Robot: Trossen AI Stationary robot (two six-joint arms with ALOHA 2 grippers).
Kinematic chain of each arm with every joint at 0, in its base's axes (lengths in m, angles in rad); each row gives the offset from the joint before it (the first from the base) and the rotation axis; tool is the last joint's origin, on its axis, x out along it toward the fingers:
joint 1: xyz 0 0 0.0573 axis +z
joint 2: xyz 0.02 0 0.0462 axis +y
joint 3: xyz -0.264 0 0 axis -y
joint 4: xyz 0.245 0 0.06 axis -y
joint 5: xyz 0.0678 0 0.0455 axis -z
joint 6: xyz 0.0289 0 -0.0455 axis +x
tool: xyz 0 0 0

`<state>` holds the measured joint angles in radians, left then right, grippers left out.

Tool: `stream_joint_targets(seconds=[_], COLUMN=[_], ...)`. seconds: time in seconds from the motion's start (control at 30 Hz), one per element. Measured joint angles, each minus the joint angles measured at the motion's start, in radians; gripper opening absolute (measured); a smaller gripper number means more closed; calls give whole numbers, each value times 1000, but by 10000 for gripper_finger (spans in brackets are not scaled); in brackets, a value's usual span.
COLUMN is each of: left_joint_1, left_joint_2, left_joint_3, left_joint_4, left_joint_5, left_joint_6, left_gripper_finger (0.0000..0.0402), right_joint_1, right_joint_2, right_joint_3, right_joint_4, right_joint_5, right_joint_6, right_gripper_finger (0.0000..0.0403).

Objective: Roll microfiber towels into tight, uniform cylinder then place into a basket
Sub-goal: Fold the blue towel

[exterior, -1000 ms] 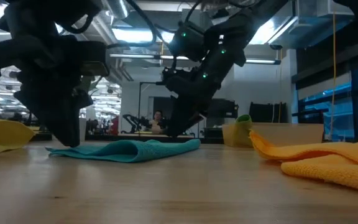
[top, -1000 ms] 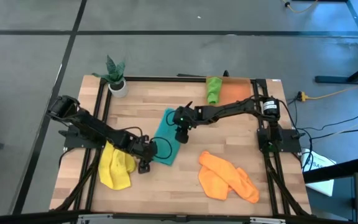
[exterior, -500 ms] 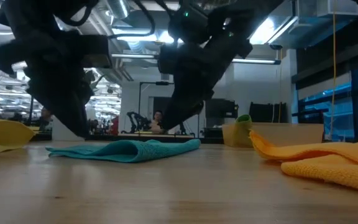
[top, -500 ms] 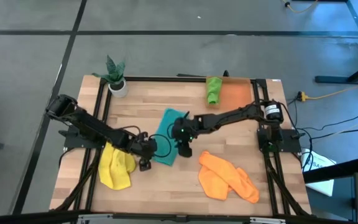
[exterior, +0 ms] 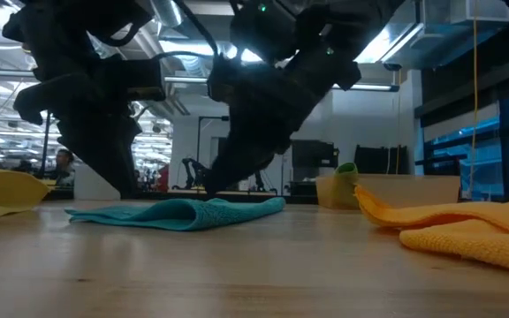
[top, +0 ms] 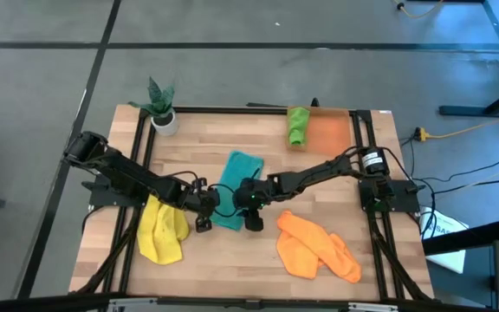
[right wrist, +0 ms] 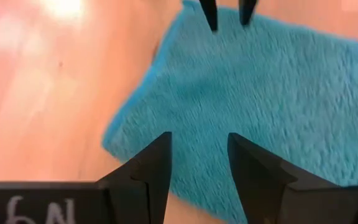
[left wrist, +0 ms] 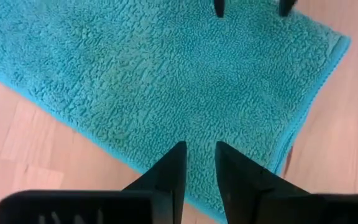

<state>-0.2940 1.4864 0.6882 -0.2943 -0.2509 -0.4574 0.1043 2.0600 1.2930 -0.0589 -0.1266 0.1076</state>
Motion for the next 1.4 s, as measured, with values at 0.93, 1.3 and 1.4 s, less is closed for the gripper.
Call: stream_joint_targets(seconds=[0.93, 1.3, 1.4], left_joint_1=[-23, -87, -94], left_joint_2=[83, 86, 86], left_joint_3=[-13, -15, -15], left_joint_4=[34, 125, 123], left_joint_5=[-16, 17, 18], left_joint_6=[-8, -66, -74], left_gripper_finger=[76, 76, 76], right_joint_1=[4, -9, -13], right_joint_2=[33, 33, 25], right_joint_3=[2, 2, 2], right_joint_4=[-94, -108, -116], right_joint_5=[62, 80, 82], right_joint_6=[17, -14, -12], right_gripper_finger=[157, 157, 157])
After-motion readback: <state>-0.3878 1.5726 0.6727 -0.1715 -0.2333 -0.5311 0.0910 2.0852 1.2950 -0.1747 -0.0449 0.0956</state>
